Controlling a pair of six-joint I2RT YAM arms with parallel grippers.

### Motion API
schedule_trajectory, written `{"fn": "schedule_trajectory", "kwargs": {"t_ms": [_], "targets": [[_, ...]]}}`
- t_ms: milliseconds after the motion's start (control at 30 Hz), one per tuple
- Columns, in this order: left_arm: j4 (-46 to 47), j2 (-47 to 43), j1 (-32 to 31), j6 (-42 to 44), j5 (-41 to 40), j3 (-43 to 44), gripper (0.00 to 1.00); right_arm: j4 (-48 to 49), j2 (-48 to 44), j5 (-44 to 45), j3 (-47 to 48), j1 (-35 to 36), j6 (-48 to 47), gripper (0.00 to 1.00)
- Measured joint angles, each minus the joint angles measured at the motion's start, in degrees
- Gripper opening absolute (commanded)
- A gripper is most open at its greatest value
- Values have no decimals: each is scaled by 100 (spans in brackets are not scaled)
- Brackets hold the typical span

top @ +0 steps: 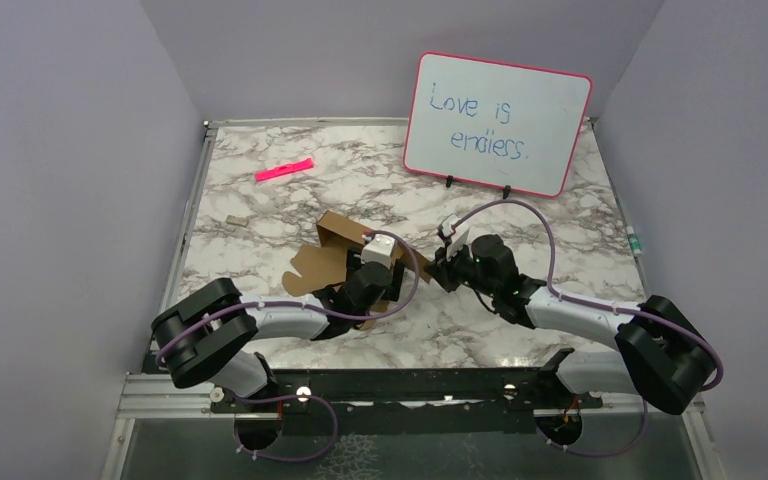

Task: Fold the paper box

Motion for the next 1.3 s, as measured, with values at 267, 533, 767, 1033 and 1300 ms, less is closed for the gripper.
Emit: {"fn": "schedule_trajectory", "kwargs": {"t_ms": [267,533,767,1033,1300], "targets": [[334,358,-35,310,426,22,81,31,0,-11,0,0,0,9],[378,634,-50,433,293,92,64,33,0,-24,-2,0,-4,9],[398,632,87,426,186,92,53,70,26,-35,-2,0,-13,9],[398,511,275,417,151,87,51,118,26,-94,-37,0,-33,9],[424,385,444,310,186,44,50,175,94,-205,-39,0,-37,12]]}}
